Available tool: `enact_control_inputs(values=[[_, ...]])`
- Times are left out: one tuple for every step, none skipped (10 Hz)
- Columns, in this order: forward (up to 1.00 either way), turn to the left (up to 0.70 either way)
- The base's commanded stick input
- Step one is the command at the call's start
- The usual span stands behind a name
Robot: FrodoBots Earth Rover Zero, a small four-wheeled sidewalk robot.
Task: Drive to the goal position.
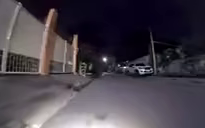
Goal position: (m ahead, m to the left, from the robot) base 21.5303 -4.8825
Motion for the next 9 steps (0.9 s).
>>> enact_control_inputs(values=[[0.70,-0.35],[0.70,-0.35],[0.70,-0.35],[0.70,-0.35],[0.70,-0.12],[0.70,0.00],[0.70,-0.02],[0.70,-0.10],[0.70,-0.32]])
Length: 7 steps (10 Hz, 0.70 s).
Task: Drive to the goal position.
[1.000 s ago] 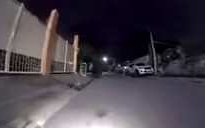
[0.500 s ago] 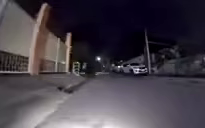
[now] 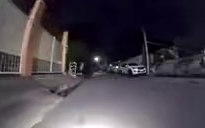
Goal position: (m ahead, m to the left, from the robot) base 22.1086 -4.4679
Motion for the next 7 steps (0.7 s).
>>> enact_control_inputs(values=[[0.70,-0.35],[0.70,-0.09],[0.70,0.00],[0.70,0.00],[0.70,0.00],[0.70,0.00],[0.70,0.00]])
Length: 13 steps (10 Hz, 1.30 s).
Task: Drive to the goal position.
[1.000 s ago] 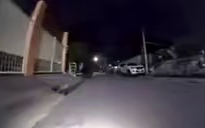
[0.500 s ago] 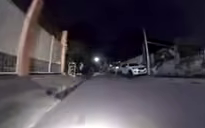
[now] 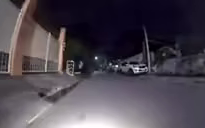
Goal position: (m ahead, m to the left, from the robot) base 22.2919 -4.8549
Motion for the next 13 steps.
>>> enact_control_inputs(values=[[0.70,0.00],[0.70,0.00],[0.70,0.00],[0.70,0.00],[0.70,0.00],[0.70,0.00],[0.70,0.00],[0.70,0.00],[0.70,0.00],[0.70,0.00],[0.70,0.00],[0.70,-0.03],[0.70,-0.35]])
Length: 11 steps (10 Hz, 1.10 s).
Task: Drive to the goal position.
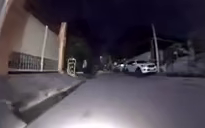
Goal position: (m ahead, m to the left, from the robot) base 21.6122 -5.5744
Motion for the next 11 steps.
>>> enact_control_inputs(values=[[0.70,-0.35],[0.70,-0.22],[0.70,0.00],[0.70,-0.02],[0.70,-0.29],[0.70,-0.35],[0.70,-0.13],[0.70,0.00],[0.70,0.00],[0.70,-0.07],[0.70,-0.31]])
